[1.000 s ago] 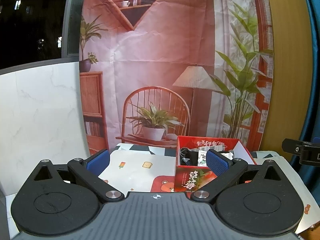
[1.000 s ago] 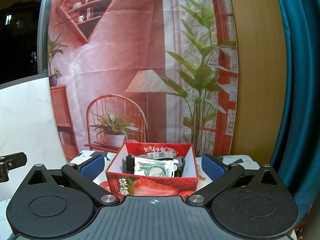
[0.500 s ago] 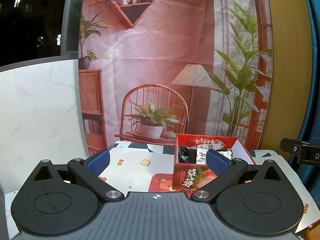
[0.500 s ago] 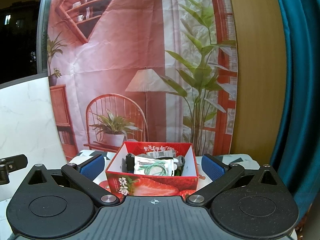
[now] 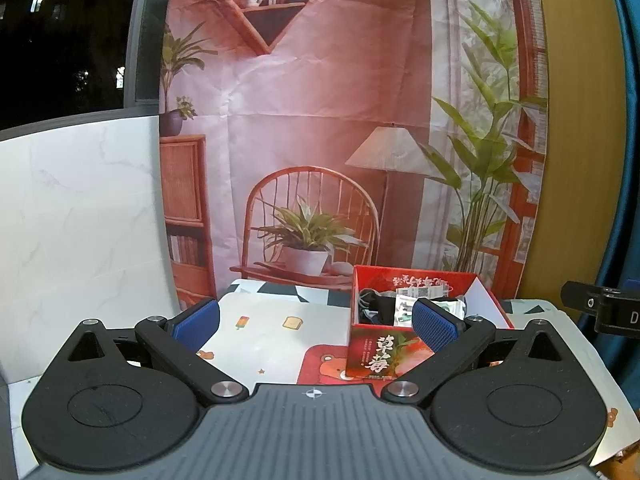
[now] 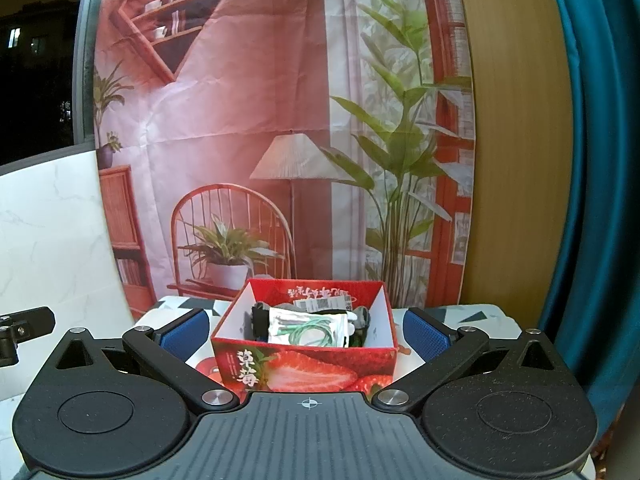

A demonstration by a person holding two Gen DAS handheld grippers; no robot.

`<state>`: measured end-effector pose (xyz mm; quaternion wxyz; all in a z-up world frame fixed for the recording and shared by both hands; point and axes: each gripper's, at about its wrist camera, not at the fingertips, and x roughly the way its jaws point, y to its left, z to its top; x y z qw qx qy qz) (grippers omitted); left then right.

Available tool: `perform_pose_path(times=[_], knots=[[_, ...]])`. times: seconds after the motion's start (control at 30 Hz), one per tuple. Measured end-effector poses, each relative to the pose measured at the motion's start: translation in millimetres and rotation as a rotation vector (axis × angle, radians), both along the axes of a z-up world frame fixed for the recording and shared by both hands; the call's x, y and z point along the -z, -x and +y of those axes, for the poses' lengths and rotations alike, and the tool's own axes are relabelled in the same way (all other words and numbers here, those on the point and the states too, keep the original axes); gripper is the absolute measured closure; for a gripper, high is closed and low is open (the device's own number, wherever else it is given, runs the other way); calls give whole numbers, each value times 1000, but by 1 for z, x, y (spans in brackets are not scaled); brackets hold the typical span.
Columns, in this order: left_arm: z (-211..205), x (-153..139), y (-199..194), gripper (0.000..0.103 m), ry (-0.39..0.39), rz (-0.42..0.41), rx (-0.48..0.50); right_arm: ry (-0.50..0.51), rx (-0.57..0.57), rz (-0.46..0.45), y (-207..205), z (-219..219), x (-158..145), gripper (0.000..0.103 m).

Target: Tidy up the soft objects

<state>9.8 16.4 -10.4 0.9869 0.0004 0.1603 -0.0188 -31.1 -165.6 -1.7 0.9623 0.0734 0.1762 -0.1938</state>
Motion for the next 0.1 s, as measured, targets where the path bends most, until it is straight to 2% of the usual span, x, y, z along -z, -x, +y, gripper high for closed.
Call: perform_pose_path(times=[0.1], knots=[[-1,0,0,0,-2,-1,-3,-2,-1,3,0,0,2,0]])
